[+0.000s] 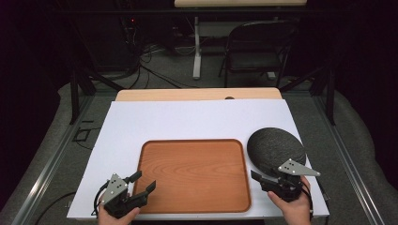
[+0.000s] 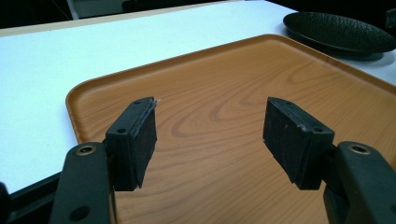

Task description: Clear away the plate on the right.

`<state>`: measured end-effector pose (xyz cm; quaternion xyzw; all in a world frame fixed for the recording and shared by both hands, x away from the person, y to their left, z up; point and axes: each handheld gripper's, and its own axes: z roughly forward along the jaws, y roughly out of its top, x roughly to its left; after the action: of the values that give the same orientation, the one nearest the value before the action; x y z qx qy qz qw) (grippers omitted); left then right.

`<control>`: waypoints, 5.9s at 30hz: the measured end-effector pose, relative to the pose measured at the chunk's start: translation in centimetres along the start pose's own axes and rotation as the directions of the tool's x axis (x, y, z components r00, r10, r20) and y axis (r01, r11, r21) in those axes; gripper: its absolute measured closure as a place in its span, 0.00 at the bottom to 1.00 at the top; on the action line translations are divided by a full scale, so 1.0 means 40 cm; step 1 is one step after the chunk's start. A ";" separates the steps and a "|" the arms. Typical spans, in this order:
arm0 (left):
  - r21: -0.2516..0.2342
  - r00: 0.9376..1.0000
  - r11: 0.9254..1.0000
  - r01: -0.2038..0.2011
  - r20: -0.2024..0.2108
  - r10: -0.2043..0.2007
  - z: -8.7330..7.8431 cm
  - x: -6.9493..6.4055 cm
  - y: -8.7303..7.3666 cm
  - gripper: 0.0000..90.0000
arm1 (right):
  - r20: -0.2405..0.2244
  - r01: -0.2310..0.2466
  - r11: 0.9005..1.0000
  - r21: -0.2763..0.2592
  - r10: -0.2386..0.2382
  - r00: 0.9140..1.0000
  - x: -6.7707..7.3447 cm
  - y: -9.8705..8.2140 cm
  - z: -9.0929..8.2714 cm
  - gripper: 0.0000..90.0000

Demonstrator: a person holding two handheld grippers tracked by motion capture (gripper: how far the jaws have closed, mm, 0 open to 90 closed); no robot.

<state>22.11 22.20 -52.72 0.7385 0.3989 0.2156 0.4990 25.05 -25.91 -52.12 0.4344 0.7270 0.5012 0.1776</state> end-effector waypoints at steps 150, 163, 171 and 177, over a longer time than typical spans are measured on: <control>0.053 0.999 0.998 0.044 -0.009 -0.043 -0.004 0.014 -0.009 0.38 | 0.243 -0.668 0.740 -0.077 0.664 0.707 -0.356 -0.102 -0.083 0.64; 0.058 0.999 0.997 0.049 -0.009 -0.049 -0.001 0.015 -0.010 0.38 | 0.272 -0.684 0.726 -0.068 0.673 0.688 -0.358 -0.096 -0.082 0.74; 0.057 0.999 0.997 0.053 -0.009 -0.053 -0.003 0.017 -0.010 0.38 | 0.273 -0.693 0.719 -0.055 0.678 0.682 -0.364 -0.093 -0.084 0.76; 0.061 0.999 0.997 0.053 -0.011 -0.053 -0.002 0.017 -0.010 0.38 | 0.254 -0.698 0.713 -0.058 0.687 0.680 -0.366 -0.081 -0.092 0.79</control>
<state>22.31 22.85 -53.11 0.7416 0.4269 0.1934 0.4800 29.21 -40.24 -55.99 0.7419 0.4898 0.4543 0.0583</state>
